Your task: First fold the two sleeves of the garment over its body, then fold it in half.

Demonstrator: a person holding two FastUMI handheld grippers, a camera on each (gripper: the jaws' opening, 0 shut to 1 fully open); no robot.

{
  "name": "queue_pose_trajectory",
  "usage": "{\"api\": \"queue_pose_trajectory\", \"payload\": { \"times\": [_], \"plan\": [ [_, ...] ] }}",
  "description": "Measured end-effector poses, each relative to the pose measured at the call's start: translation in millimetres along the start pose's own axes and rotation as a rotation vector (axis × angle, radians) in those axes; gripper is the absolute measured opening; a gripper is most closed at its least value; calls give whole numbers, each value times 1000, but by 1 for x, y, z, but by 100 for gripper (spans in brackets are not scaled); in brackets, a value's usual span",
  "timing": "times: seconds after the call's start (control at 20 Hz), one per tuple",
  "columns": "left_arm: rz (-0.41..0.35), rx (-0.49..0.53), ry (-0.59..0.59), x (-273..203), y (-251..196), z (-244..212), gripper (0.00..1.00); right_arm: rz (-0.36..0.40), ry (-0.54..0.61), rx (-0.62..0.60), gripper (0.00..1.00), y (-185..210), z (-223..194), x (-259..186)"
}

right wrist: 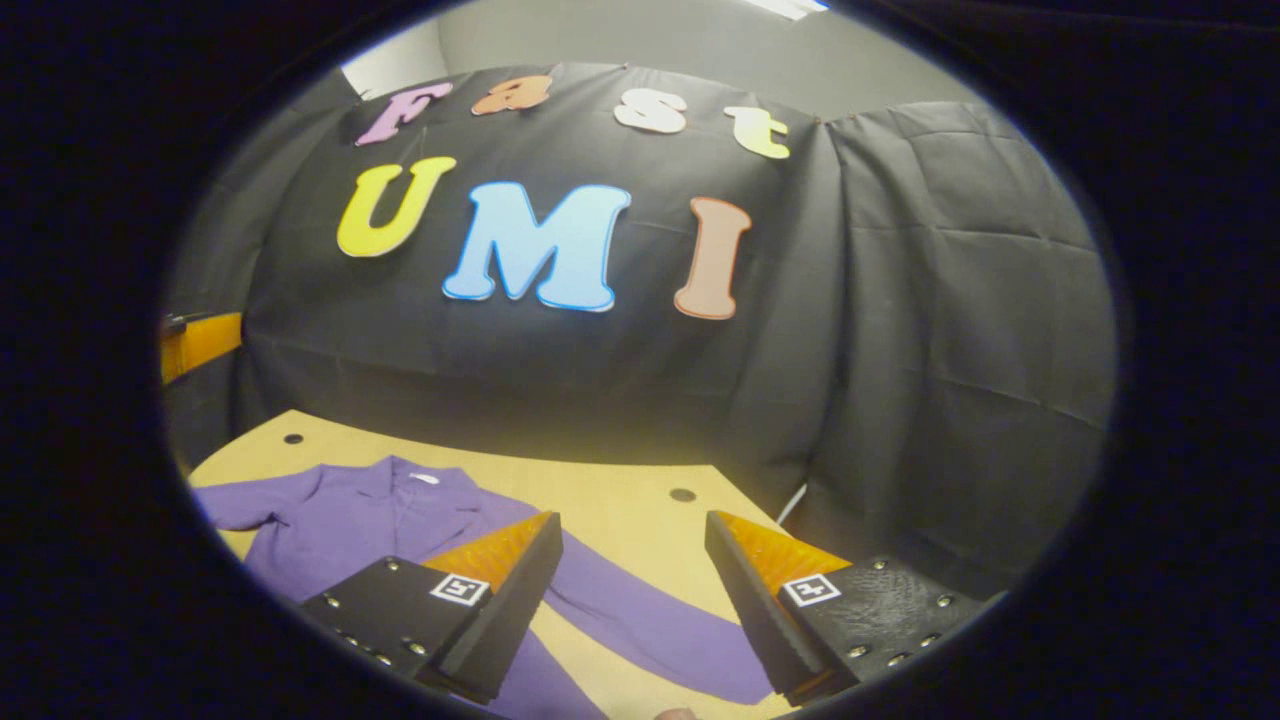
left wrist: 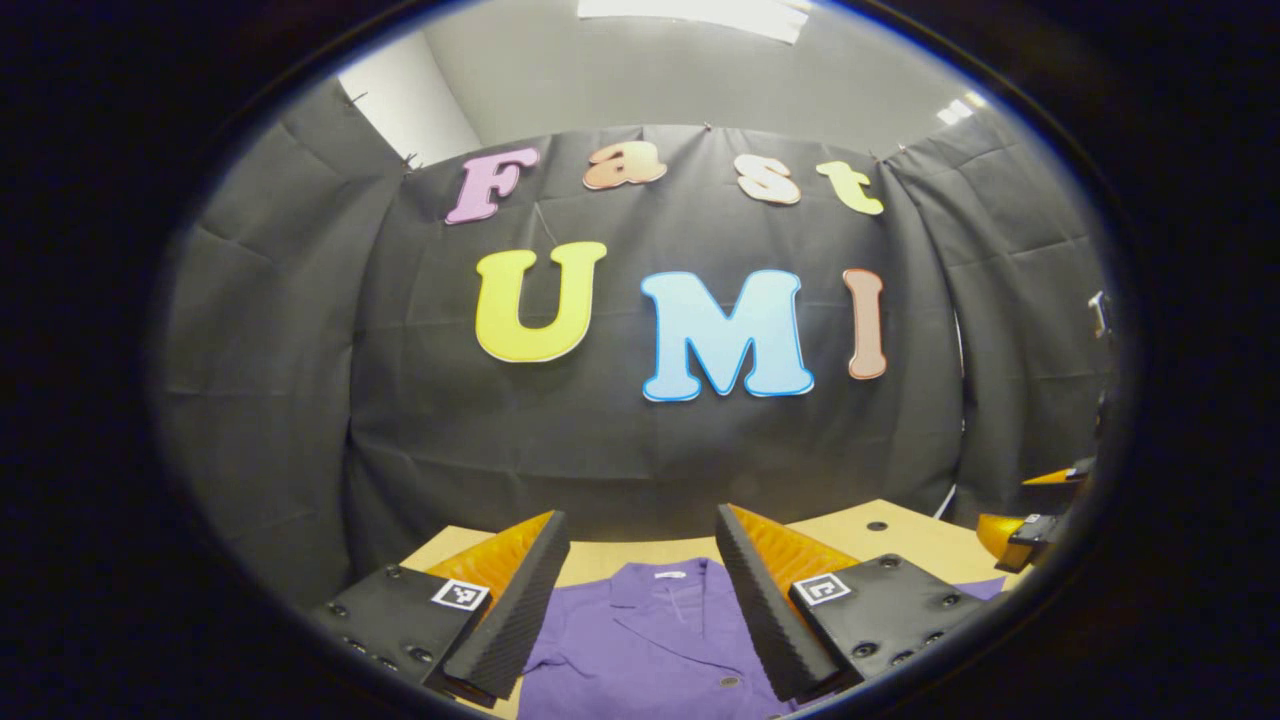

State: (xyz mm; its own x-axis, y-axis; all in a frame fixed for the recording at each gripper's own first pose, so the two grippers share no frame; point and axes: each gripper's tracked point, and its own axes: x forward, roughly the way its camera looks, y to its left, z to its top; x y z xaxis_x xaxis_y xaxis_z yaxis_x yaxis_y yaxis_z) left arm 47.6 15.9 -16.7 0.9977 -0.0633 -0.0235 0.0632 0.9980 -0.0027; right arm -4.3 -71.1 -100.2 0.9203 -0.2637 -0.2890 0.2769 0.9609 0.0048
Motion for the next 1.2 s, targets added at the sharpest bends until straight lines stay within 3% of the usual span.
{"api": "queue_pose_trajectory", "payload": {
  "times": [0.35,0.75,1.2],
  "plan": [
    [-11,4,9,1,1,-7,95,-139,174,54,94,-53,-62,0],
    [-11,7,33,-5,2,-16,95,-276,371,157,91,-100,-139,-3],
    [-13,14,71,-7,0,-28,94,-380,576,291,92,-134,-227,6]
  ]
}}
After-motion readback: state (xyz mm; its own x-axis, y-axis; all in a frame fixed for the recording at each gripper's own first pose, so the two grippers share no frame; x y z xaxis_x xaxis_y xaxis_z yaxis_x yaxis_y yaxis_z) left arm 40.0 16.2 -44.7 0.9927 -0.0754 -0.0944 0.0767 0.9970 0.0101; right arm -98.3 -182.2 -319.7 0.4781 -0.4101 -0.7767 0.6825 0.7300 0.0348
